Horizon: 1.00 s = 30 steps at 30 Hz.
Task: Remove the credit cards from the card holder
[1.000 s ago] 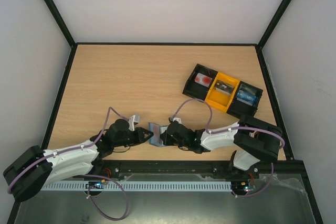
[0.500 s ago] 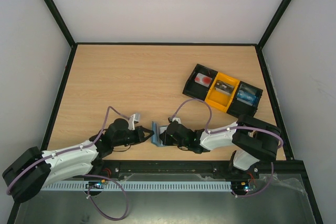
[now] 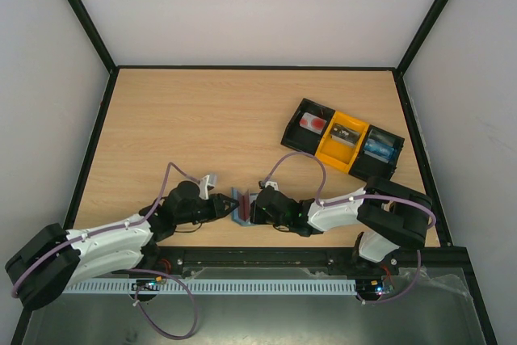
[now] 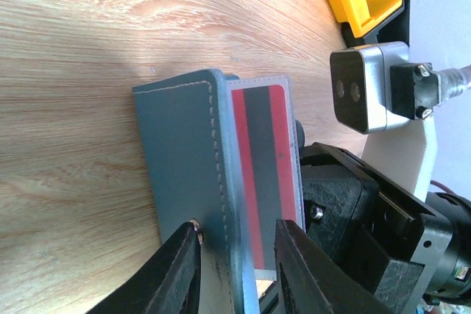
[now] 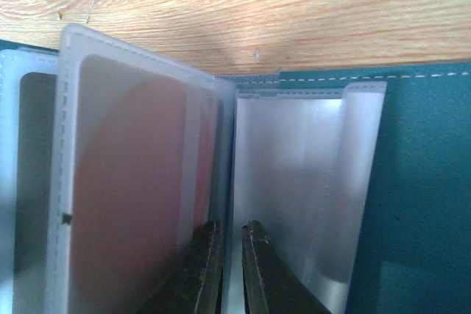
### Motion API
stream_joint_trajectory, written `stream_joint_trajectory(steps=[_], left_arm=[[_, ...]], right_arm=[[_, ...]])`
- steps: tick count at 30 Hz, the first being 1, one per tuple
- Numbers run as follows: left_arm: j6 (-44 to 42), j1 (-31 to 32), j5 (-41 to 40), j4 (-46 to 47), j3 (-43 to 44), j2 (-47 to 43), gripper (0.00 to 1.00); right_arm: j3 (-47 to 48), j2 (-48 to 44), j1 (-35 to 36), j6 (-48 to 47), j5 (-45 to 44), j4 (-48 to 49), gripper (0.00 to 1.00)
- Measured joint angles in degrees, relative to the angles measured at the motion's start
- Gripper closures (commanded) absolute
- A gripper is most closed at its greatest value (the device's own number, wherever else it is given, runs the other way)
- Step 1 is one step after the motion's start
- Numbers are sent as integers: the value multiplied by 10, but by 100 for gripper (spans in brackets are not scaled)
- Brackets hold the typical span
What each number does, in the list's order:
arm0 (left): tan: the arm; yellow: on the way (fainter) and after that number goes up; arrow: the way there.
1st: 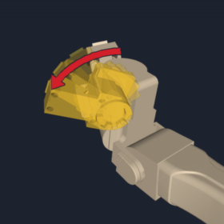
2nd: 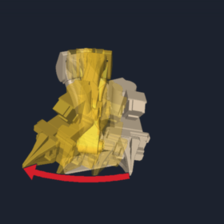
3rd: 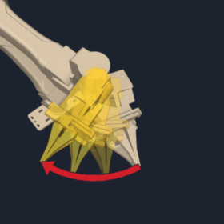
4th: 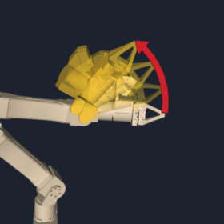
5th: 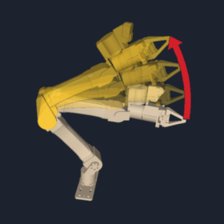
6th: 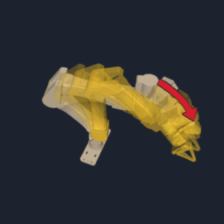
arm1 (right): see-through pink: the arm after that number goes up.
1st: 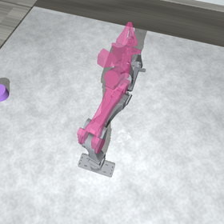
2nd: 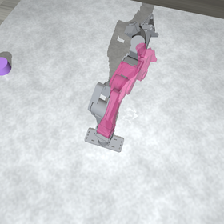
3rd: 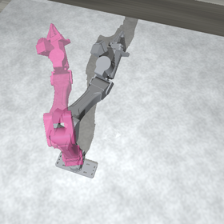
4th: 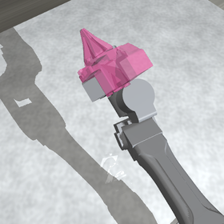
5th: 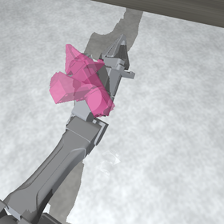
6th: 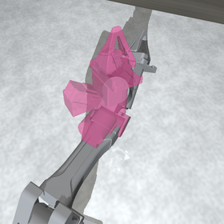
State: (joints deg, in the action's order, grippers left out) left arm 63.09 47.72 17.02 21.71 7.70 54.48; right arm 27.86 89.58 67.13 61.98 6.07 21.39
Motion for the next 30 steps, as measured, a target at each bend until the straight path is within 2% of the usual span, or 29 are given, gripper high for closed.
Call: stream_joint_trajectory(steps=[10, 13, 17, 20, 27, 30], left_arm=[[-8, 0, -13, -21, 10, 9, 68], [-12, 0, -19, -34, 10, 15, 73], [-25, 0, -26, -58, 19, 17, 88], [-36, 0, -38, -81, 29, 16, 97], [-49, 0, -57, -134, 34, -21, 97], [-55, 0, -63, -156, 45, -36, 98]], right_arm=[[3, 3, 0, 0, 1, 0, 90], [5, 5, 0, 0, 3, 0, 90], [5, 5, 0, 0, 3, 0, 89], [7, 5, 0, -1, 2, -2, 86], [19, -25, 0, -2, -14, -63, 72], [20, -65, 0, -2, -27, -110, 60]])
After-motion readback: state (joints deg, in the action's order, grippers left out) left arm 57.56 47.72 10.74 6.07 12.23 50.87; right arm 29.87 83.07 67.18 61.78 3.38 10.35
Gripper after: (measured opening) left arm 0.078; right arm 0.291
